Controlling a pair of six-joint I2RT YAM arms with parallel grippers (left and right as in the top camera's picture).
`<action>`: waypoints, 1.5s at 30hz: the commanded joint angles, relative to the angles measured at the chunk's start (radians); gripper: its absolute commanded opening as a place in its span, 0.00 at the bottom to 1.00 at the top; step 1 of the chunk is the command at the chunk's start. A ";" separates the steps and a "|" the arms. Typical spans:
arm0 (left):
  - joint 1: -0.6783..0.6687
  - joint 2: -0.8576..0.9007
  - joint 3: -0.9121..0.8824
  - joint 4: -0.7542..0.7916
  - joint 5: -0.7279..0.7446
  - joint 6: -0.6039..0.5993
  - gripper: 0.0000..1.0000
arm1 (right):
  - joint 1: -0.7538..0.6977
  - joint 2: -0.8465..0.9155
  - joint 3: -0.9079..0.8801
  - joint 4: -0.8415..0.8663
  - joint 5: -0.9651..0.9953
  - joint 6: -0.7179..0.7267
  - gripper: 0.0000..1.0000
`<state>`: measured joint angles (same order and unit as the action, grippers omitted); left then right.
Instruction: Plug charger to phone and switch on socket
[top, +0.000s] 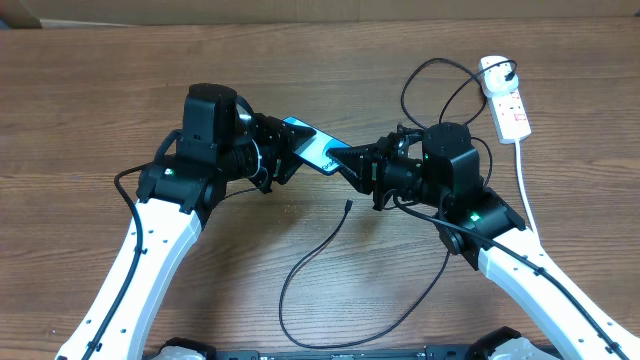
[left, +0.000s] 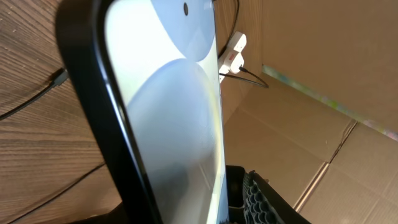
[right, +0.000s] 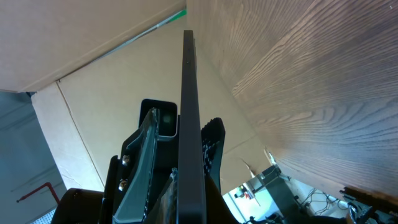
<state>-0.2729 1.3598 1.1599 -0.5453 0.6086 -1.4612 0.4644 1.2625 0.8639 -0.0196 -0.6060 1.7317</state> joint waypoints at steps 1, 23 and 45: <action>0.005 0.007 -0.005 0.004 -0.013 -0.002 0.39 | -0.004 -0.009 0.014 0.015 -0.017 0.003 0.04; 0.005 0.007 -0.005 0.004 -0.014 -0.001 0.11 | -0.004 -0.009 0.014 0.016 -0.041 0.005 0.07; 0.016 0.007 -0.005 -0.136 -0.315 0.143 0.04 | -0.004 -0.009 0.014 -0.077 0.030 -0.310 1.00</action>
<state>-0.2722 1.3640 1.1526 -0.6502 0.4240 -1.4204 0.4606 1.2621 0.8639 -0.0471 -0.6418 1.5780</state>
